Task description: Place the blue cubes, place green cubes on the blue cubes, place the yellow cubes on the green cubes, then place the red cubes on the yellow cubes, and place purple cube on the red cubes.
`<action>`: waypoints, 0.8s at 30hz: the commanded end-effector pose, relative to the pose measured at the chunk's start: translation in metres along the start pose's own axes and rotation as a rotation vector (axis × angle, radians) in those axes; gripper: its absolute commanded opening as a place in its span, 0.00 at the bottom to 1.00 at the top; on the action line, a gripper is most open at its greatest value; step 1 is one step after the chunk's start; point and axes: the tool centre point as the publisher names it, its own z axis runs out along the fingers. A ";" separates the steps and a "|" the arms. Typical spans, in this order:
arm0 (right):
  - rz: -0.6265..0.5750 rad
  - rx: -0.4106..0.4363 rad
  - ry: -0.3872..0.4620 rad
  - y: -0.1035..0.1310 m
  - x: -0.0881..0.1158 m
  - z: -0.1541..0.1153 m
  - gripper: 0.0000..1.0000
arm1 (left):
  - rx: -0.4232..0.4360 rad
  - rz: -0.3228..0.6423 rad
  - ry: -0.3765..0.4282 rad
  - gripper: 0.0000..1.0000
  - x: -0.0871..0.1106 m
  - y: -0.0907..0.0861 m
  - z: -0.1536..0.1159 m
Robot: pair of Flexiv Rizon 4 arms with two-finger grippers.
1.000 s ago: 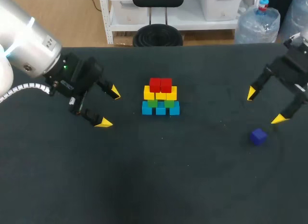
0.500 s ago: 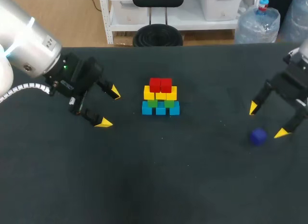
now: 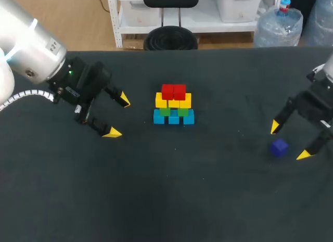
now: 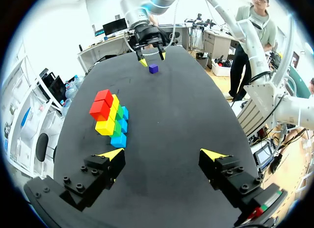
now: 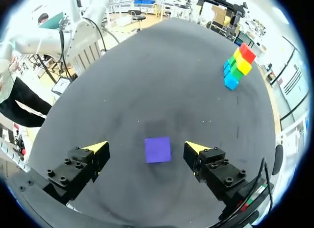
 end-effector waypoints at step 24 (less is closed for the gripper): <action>-0.001 -0.016 -0.003 -0.018 0.016 0.016 0.00 | 0.000 0.001 0.001 1.00 0.000 0.000 0.000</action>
